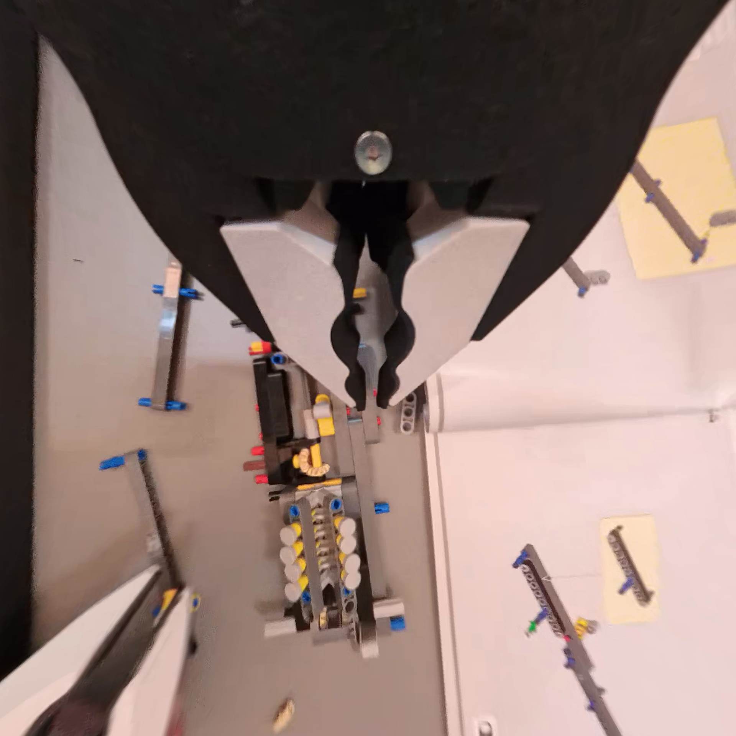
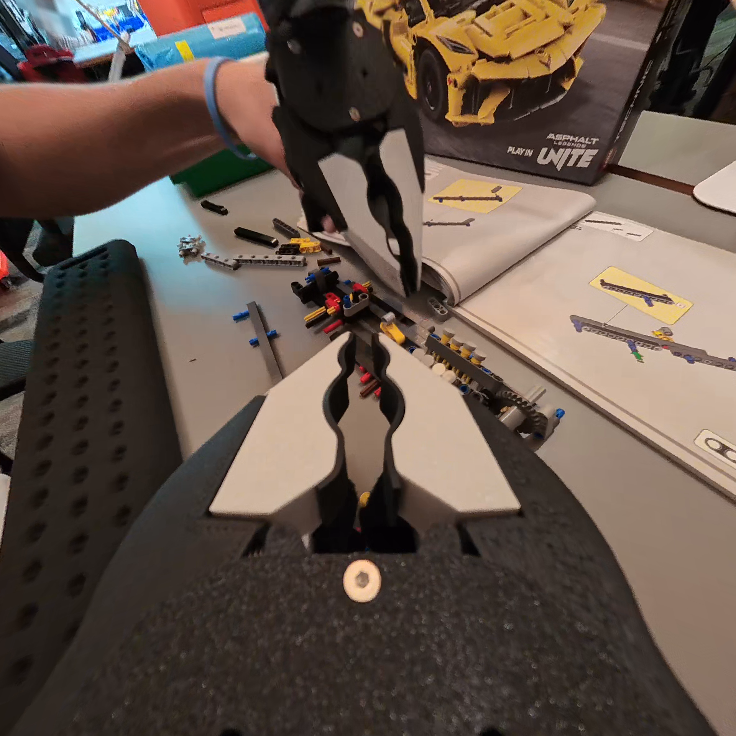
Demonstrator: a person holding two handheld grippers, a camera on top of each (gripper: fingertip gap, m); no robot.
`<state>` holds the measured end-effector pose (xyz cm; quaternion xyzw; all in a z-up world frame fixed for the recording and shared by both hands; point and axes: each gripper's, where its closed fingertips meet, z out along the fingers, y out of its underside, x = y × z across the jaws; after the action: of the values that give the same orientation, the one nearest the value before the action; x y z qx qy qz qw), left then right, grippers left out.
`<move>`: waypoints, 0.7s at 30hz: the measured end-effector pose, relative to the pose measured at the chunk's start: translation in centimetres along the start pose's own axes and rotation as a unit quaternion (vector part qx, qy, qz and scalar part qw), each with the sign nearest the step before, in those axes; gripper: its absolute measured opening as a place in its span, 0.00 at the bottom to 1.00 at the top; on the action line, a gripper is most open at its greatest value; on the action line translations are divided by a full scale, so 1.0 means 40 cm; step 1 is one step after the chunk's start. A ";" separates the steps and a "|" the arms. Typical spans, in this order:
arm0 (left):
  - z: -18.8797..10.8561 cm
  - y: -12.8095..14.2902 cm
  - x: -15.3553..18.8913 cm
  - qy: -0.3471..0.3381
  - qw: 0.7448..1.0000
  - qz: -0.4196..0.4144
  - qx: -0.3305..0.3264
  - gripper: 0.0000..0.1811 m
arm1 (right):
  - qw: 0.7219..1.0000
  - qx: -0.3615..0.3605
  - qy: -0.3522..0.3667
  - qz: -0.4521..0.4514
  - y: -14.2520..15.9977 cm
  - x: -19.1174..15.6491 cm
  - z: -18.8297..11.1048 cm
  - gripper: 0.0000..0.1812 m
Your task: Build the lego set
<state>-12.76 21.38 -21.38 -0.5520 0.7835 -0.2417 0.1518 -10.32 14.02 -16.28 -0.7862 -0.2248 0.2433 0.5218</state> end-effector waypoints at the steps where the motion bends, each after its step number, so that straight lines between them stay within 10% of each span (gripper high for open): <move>1: 0.013 -0.002 -0.007 -0.007 1.000 0.014 -0.018 0.03 | 1.000 0.008 -0.003 0.006 -0.005 0.000 -0.005 0.03; 21: 0.030 0.016 -0.057 -0.082 0.994 0.041 -0.060 0.10 | 0.995 0.040 -0.056 0.074 -0.022 -0.003 -0.028 0.03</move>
<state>-11.89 23.45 -22.80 -0.5458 0.8033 -0.1417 0.1918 -9.80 13.47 -15.07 -0.7641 -0.1848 0.3332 0.5205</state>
